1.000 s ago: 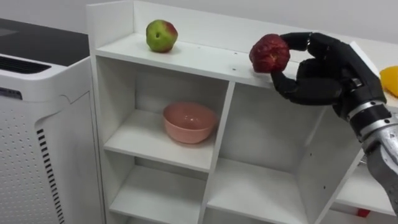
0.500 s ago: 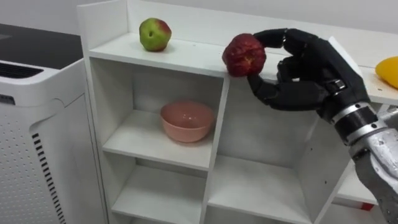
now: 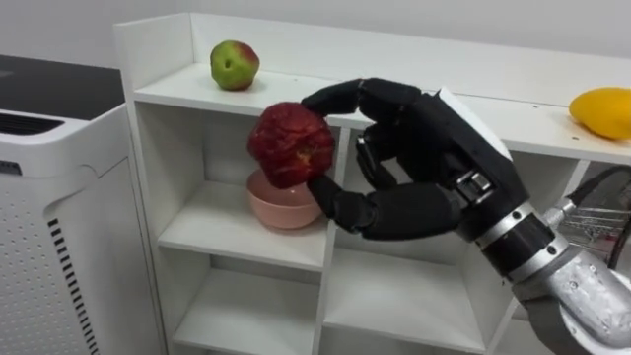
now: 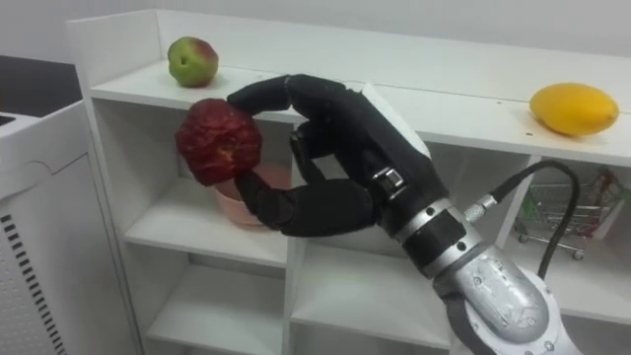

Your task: Arrange fruit in the closet

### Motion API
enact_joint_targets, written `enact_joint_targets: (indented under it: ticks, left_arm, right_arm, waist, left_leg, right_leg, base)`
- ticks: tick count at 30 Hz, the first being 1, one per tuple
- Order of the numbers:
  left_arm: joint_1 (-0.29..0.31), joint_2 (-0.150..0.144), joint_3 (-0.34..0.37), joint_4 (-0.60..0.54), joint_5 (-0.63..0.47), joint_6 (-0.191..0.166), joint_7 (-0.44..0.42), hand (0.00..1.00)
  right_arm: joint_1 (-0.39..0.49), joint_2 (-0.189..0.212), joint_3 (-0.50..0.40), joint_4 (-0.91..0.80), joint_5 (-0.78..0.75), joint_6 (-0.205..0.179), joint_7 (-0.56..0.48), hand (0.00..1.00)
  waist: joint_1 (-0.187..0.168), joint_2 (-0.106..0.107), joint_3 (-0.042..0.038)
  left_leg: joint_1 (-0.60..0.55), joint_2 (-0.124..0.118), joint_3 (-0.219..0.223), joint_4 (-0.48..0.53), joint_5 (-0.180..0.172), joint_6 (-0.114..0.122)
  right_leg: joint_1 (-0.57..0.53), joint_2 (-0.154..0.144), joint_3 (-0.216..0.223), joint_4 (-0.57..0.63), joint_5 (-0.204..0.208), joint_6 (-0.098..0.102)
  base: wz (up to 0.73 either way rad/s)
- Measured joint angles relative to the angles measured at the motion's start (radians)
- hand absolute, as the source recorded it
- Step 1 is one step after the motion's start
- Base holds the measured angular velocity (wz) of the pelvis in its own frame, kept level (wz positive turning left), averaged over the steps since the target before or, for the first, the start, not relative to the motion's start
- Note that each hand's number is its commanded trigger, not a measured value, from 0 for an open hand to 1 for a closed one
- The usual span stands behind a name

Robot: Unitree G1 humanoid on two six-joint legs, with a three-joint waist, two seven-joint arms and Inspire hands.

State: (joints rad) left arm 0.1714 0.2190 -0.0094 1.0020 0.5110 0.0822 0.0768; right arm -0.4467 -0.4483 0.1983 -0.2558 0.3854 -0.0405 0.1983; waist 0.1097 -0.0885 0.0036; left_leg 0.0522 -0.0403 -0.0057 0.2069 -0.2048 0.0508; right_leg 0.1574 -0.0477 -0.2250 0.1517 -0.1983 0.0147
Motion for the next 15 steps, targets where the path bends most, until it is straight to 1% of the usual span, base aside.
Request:
enact_joint_targets:
  ticks: [3, 5, 8, 10, 11, 12, 13, 14, 15]
  left_arm:
    - [0.0, 0.0, -0.007, 0.002, 0.0, 0.0, 0.0, 0.0]
    - [0.0, 0.0, -0.008, 0.002, 0.0, 0.0, 0.0, 0.0]
    - [-0.006, -0.002, -0.018, 0.002, 0.0, 0.0, 0.002, 0.0]
    - [-0.006, -0.003, -0.026, 0.002, 0.0, 0.0, 0.002, 0.0]
    - [-0.006, -0.005, -0.029, 0.002, -0.006, 0.0, 0.003, 0.0]
    - [-0.009, -0.005, -0.037, 0.006, -0.009, 0.0, 0.007, 0.0]
    - [-0.024, -0.006, -0.043, 0.017, -0.009, 0.0, 0.01, 0.0]
    - [-0.035, -0.006, -0.05, 0.025, -0.009, 0.0, 0.012, 0.0]
    - [-0.058, -0.007, -0.058, 0.041, -0.011, -0.001, 0.015, 0.0]
  right_arm:
    - [0.001, 0.007, 0.008, 0.0, 0.0, 0.0, 0.01, 1.0]
    - [0.003, 0.015, 0.015, 0.0, -0.001, 0.0, 0.014, 1.0]
    - [0.06, 0.03, 0.017, 0.001, -0.013, 0.0, 0.015, 1.0]
    - [0.115, 0.051, 0.02, 0.007, -0.052, 0.0, 0.015, 1.0]
    - [0.147, 0.063, 0.024, 0.022, -0.08, 0.0, 0.015, 1.0]
    - [0.173, 0.067, 0.034, 0.044, -0.095, 0.0, 0.015, 1.0]
    - [0.186, 0.067, 0.043, 0.066, -0.114, 0.002, 0.017, 1.0]
    - [0.185, 0.067, 0.046, 0.08, -0.117, 0.006, 0.02, 1.0]
    - [0.185, 0.071, 0.046, 0.115, -0.121, 0.009, 0.025, 1.0]
  waist:
    - [0.0, -0.002, -0.0014]
    - [0.001, -0.001, -0.0009]
    - [0.003, 0.002, -0.0008]
    - [0.006, 0.008, -0.0017]
    - [0.007, 0.016, -0.0026]
    - [0.006, 0.024, -0.0051]
    - [0.007, 0.029, -0.0053]
    - [0.004, 0.032, -0.0031]
    - [0.0, 0.041, 0.0018]
  left_leg:
    - [0.0, 0.0, 0.0, 0.001, 0.0, 0.0]
    - [-0.001, -0.001, 0.0, 0.006, 0.0, 0.0]
    - [-0.007, -0.002, -0.005, 0.015, 0.0, 0.001]
    - [-0.008, -0.002, -0.005, 0.017, -0.001, 0.001]
    - [-0.01, -0.002, -0.008, 0.019, -0.001, 0.002]
    - [-0.024, -0.002, -0.006, 0.026, -0.002, 0.002]
    - [-0.047, -0.001, -0.003, 0.038, -0.002, 0.003]
    - [-0.058, 0.001, -0.002, 0.049, -0.002, 0.003]
    - [-0.087, 0.004, -0.001, 0.067, -0.002, 0.002]
  right_leg:
    - [0.0, 0.0, 0.0, 0.0, 0.0, 0.0]
    - [0.0, 0.0, 0.0, 0.0, 0.0, 0.0]
    - [-0.001, -0.001, 0.002, 0.0, 0.0, 0.0]
    - [-0.001, -0.001, 0.003, 0.0, 0.001, 0.002]
    - [-0.003, -0.002, 0.004, 0.002, 0.001, 0.002]
    - [-0.016, -0.003, 0.003, 0.006, 0.001, 0.002]
    - [-0.037, -0.003, 0.001, 0.018, 0.001, 0.002]
    - [-0.048, -0.003, 0.002, 0.027, 0.001, 0.002]
    - [-0.076, -0.003, 0.002, 0.045, 0.001, 0.001]
  base:
    - [0.0]
    - [0.02]
    - [0.08]
    - [0.0]
    - [0.0]
    - [0.0]
    - [0.0]
    - [0.0]
    - [0.03]
